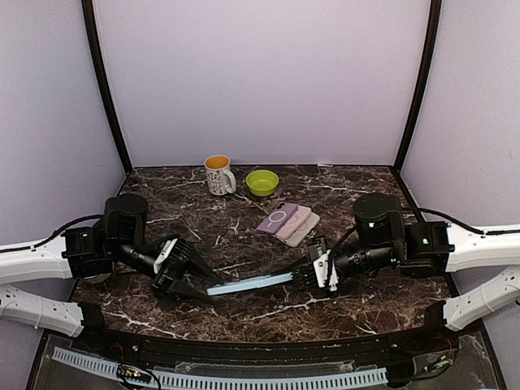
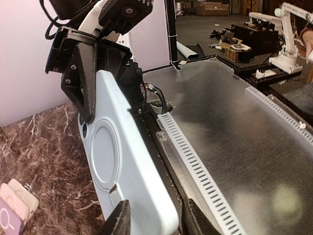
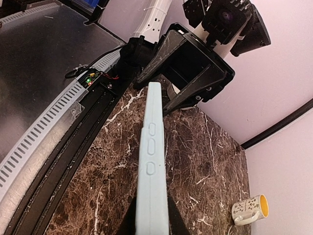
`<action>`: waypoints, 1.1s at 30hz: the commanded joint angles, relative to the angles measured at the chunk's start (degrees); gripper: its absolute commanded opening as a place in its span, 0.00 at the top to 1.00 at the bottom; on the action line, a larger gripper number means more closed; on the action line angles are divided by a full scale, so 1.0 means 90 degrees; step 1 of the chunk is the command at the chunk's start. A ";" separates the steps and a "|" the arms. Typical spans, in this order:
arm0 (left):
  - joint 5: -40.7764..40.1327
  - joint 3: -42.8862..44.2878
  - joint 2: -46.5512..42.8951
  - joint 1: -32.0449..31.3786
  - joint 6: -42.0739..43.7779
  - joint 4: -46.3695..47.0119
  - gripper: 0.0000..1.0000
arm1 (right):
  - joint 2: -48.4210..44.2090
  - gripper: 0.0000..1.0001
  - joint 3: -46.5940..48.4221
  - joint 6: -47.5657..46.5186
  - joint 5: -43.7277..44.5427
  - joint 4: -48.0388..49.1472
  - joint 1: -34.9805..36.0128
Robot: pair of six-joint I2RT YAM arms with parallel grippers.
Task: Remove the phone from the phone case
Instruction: Remove the top left corner of the phone case.
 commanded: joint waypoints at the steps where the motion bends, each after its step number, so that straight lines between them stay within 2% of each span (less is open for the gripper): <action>1: -0.0044 -0.0050 -0.0085 -0.0055 0.0005 0.0012 0.56 | -0.0226 1.00 -0.0034 -0.0019 0.0076 0.0861 0.0087; 5: -0.0094 -0.0075 -0.0218 -0.0073 -0.0035 -0.0020 0.55 | -0.0239 1.00 -0.0100 0.0006 0.0102 0.0874 0.0091; 13: -0.0186 -0.0077 -0.0321 -0.0085 -0.0018 -0.0322 0.61 | -0.0246 1.00 -0.0115 0.0042 0.0062 0.1012 0.0087; 20: -0.0256 -0.0196 -0.0446 -0.0102 -0.0107 -0.0227 0.55 | -0.0203 1.00 -0.0115 0.0075 0.0058 0.1083 0.0083; 33: -0.0403 -0.0294 -0.0383 -0.0174 -0.0159 0.0082 0.70 | -0.0151 1.00 -0.0046 0.0084 -0.0070 0.1032 0.0095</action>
